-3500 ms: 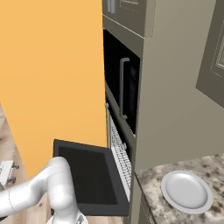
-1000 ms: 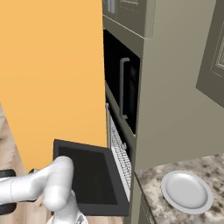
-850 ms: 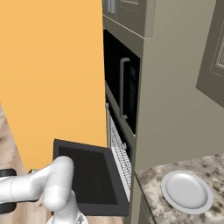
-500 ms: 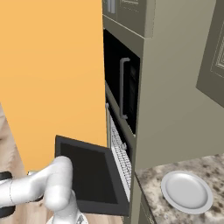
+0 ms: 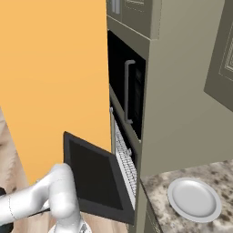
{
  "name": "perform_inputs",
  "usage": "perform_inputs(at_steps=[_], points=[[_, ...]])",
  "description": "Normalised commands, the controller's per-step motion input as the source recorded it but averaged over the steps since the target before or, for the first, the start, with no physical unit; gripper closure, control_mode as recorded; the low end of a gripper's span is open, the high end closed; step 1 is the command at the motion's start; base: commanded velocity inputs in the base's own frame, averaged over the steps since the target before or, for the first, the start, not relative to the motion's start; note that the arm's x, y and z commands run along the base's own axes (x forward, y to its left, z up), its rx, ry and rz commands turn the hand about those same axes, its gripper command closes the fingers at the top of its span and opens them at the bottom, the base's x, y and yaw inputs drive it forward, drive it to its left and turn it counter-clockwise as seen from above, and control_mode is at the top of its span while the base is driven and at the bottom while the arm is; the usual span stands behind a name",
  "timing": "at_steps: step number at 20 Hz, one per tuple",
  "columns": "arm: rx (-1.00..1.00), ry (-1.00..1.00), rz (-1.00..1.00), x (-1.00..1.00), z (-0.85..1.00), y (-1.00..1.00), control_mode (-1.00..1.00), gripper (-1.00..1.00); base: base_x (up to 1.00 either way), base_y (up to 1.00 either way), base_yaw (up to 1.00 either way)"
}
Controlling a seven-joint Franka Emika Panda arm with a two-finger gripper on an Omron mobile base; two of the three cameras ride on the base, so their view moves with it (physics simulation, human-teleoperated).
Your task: Place the fish on the top rack of the oven, and slide the tray back inside. Close the oven door.
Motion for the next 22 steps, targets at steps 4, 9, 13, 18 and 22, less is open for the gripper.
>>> perform_inputs(at_steps=[4,9,13,18,22], points=[[-0.51,0.00,-0.30,0.05,0.43,-1.00,-1.00,-1.00,0.00,0.00,0.00],[-0.42,0.00,-0.29,0.25,0.37,-1.00,-1.00,-1.00,0.00,0.00,0.00],[-0.36,0.00,-0.28,0.63,0.36,-1.00,-1.00,-1.00,0.00,0.00,0.00],[-0.34,0.00,-0.26,0.93,0.43,-1.00,-1.00,-1.00,0.00,0.00,0.00],[-0.30,0.00,-0.22,1.00,0.41,-1.00,-1.00,-1.00,0.00,0.00,0.00]])
